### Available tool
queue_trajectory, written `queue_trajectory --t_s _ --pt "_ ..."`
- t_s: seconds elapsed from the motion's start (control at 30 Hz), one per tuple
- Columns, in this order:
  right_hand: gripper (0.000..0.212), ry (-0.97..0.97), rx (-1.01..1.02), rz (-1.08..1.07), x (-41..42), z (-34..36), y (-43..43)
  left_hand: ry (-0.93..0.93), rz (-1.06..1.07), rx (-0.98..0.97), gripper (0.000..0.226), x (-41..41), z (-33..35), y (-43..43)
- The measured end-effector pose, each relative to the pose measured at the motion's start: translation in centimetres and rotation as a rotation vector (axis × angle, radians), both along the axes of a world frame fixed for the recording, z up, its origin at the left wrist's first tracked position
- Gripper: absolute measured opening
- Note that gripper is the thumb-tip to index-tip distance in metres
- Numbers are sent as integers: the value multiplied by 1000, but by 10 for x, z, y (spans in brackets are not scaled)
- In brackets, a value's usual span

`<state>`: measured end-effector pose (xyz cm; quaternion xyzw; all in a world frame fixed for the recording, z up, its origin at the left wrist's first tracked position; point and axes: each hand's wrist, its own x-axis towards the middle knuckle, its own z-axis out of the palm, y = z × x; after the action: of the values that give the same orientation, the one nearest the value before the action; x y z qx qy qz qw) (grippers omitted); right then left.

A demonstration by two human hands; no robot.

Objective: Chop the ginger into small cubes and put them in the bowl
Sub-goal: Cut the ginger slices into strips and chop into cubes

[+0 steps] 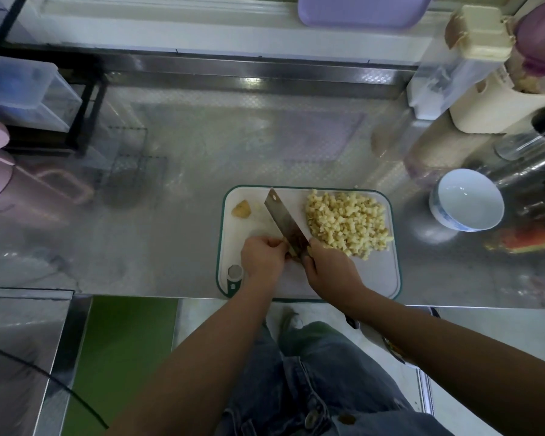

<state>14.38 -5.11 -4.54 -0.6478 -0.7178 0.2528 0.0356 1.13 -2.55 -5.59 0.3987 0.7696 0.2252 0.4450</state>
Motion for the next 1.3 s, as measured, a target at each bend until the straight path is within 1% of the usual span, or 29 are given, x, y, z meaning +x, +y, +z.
queue_trajectory --t_s 0.17,0.33,0.4,0.47,0.53,0.57,0.67,0.73,0.8,0.83,0.9,0.97,1.03,1.17,1.23,1.3 --pt "19 11 9 -35 -2 -2 0 30 -19 -11 18 1 1 1" --pt "22 59 17 -65 -7 1 15 82 -70 -36 16 0 3 3" --pt "25 89 61 -88 -6 4 18 78 -98 -36 21 -2 5 3" --pt "27 97 99 -92 0 7 19 90 -108 -28 32 -4 6 2" --pt "25 83 113 -71 6 10 18 86 -73 14 44 -7 8 0" --pt "22 72 117 -54 8 10 16 23 -25 44 47 -8 10 0" --pt "22 17 145 16 9 12 7 -300 108 50 53 -6 21 4" --pt "26 -5 171 84 7 14 1 -364 89 12 53 -4 24 9" --pt "27 20 199 170 7 15 -5 -321 86 -2 43 -1 26 12" --pt "28 64 203 203 9 17 -7 -270 94 3 38 -1 25 13" --pt "29 187 196 225 14 20 -9 -156 107 21 35 -3 24 11" --pt "27 285 198 210 19 20 -7 -84 113 49 36 -7 23 7" --pt "25 322 201 196 21 18 -2 -87 120 33 38 -12 20 5" --pt "27 363 201 199 11 14 9 -195 213 -28 38 -19 15 4" --pt "36 393 146 111 1 14 14 -198 222 -28 32 -21 15 4" --pt "41 400 41 86 -7 15 21 -191 207 -20 32 -24 13 4"
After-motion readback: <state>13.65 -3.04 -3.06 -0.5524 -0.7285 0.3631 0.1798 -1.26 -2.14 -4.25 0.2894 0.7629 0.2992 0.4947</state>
